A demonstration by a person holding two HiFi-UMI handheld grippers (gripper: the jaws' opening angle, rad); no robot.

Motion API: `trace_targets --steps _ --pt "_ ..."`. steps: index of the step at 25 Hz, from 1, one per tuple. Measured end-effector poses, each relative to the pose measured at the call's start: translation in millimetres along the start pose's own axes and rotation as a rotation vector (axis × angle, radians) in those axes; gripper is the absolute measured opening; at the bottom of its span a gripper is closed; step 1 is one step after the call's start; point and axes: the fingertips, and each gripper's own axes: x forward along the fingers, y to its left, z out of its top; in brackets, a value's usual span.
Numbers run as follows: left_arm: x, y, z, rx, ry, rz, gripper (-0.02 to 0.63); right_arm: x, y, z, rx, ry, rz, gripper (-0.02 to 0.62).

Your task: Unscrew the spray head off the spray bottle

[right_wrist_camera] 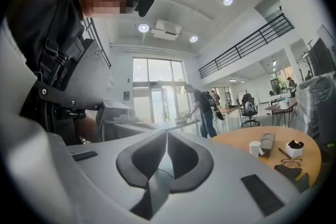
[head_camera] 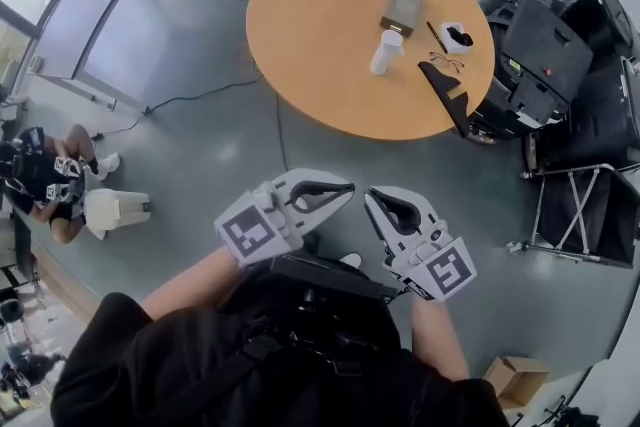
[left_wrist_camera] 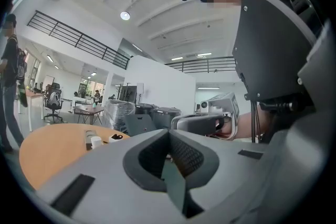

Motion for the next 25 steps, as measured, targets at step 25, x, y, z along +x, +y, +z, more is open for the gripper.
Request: trace_targets --steps 25 --pt "-40.7 141.7 3.3 -0.020 -0.018 -0.082 0.028 134.2 -48.0 -2.9 -0.021 0.037 -0.085 0.020"
